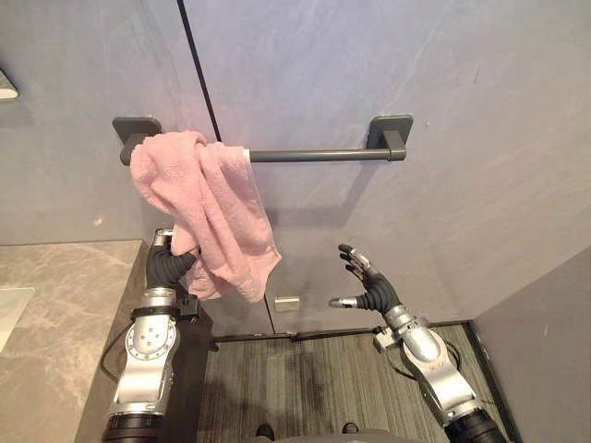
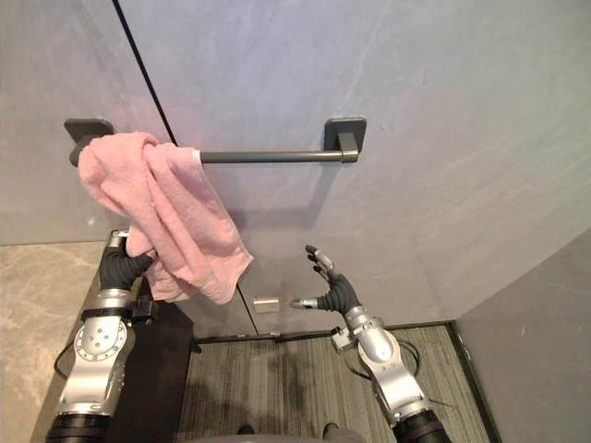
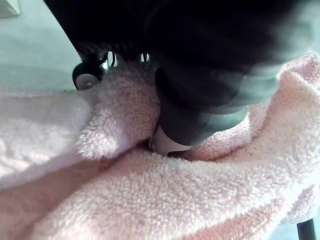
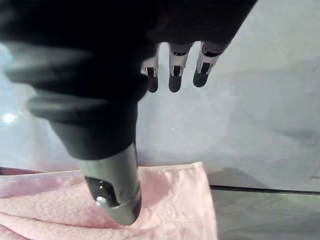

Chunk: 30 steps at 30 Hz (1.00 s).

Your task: Organize washtable

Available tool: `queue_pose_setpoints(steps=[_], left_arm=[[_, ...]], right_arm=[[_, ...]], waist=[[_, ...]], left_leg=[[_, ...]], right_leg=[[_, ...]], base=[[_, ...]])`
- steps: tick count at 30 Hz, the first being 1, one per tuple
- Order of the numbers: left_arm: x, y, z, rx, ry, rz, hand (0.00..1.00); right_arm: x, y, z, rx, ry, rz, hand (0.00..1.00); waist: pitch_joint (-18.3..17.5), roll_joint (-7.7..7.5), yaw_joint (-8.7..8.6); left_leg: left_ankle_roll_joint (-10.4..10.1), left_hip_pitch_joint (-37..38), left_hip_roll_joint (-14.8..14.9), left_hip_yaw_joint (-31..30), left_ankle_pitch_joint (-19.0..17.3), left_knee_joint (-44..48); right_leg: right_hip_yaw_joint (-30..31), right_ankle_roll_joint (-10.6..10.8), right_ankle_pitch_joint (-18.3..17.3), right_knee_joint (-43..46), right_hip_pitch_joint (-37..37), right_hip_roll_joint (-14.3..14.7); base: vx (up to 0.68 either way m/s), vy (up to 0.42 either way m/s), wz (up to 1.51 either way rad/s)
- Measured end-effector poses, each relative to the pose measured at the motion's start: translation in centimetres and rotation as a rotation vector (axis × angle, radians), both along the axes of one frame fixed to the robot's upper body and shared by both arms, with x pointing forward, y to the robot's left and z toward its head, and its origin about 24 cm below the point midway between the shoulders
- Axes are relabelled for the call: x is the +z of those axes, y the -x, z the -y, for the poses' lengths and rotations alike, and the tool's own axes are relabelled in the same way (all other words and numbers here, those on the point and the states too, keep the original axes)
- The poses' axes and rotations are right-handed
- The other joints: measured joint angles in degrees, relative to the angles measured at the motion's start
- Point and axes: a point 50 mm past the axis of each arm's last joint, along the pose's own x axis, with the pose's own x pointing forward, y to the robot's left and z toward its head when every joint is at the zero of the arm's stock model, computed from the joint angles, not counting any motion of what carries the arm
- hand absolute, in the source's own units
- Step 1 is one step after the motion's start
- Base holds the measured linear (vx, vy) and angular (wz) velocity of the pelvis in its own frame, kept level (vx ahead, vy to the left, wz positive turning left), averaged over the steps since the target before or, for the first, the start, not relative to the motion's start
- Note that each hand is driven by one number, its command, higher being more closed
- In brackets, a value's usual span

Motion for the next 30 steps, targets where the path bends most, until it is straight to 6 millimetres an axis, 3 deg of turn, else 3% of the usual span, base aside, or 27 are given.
queue_pose_setpoints(steps=[8, 15, 22, 30], left_arm=[[-0.9, -0.1, 0.5, -0.017, 0.032, -0.028, 1.0], [-2.0, -0.1, 0.7, -0.021, 0.073, -0.068, 1.0], [-2.0, -0.5, 1.2, -0.043, 0.085, -0.064, 1.0], [-2.0, -1.0, 1.6, -0.063, 0.091, -0.063, 1.0]], right_arm=[[4.1, -2.9, -1.8, 0.065, -0.04, 0.144, 0.0], [6.2, -4.2, -2.6, 0.065, -0.066, 0.21, 0.0], [7.9, -5.8, -3.4, 0.091, -0.09, 0.239, 0.0], [9.7, -6.5, -5.8, 0.18, -0.134, 0.264, 0.0]], waist=[[-0.04, -0.07, 0.62], [-0.05, -0.1, 2.09], [-0.19, -0.94, 2.21], [-0.2, -0.96, 2.63]], left_leg=[[0.02, -0.83, -0.03, -1.19, 0.05, 0.55], [-0.04, -1.45, 0.11, -2.16, 0.14, 0.95], [-0.22, -2.31, 0.17, -3.34, 0.5, 0.86], [-0.34, -2.71, 0.33, -3.38, 0.61, 0.88]], right_leg=[[-1.1, 0.0, -0.01, 0.0, 0.15, -0.12], [-1.65, -0.15, -0.16, 0.24, 0.09, 0.0], [-2.74, -0.34, -0.68, 0.78, -0.39, 0.02], [-2.66, -0.37, -0.7, 0.82, -0.75, 0.21]], base=[[-0.02, -0.015, 0.07], [-0.03, -0.018, 0.07], [-0.02, -0.018, 0.09], [0.0, 0.0, 0.0]])
